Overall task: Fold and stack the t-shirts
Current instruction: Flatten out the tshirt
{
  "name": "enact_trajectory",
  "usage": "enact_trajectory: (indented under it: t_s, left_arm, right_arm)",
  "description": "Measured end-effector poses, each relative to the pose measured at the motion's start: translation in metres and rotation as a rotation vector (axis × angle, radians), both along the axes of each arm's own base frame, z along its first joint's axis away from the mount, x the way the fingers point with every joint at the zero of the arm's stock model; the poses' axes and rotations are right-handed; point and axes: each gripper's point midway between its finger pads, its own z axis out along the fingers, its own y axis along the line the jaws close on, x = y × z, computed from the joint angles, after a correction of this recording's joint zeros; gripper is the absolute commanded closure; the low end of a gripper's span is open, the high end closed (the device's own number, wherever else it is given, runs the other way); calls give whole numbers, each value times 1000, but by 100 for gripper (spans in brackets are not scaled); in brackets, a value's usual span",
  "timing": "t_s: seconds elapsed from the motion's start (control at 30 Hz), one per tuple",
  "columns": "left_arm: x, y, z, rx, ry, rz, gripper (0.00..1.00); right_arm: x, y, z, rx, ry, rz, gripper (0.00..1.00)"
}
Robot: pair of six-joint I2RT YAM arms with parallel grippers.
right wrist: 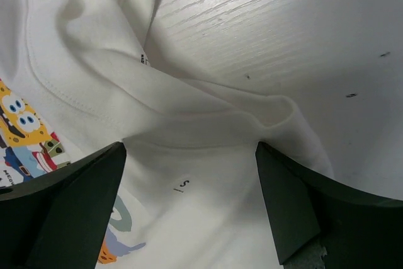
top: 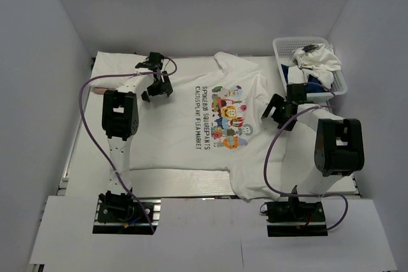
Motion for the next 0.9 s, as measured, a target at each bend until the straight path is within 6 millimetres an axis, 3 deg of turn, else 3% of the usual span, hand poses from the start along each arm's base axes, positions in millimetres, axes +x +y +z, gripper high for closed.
enact_trajectory:
  t_s: [0.3, 0.4, 0.53, 0.6, 0.7, 0.77, 0.83, 0.9]
  left_arm:
    - [-10, 8, 0, 18, 20, 76, 0]
    - [-15, 8, 0, 8, 26, 77, 0]
    - [-14, 3, 1, -5, 30, 32, 0]
    - [-15, -2, 2, -30, 36, -8, 0]
    - [-12, -13, 9, -75, 23, -58, 0]
    - [-10, -18, 20, -100, 0, -84, 0]
    - [-9, -23, 40, -119, -35, -105, 0]
    - [-9, -29, 64, -144, -79, -122, 0]
  right_arm:
    - [-11, -40, -1, -16, 24, -194, 10]
    - [-29, -40, 0, -23, 48, -186, 10]
    - [-47, -25, 11, 13, 75, -74, 10]
    - [-34, -16, 33, 15, 29, -3, 10]
    - [7, 2, 85, 2, -130, 93, 10]
    - [34, 13, 124, -19, -246, 139, 10]
    - [57, 22, 151, -35, -325, 164, 10]
    - [77, 27, 161, -51, -354, 177, 10]
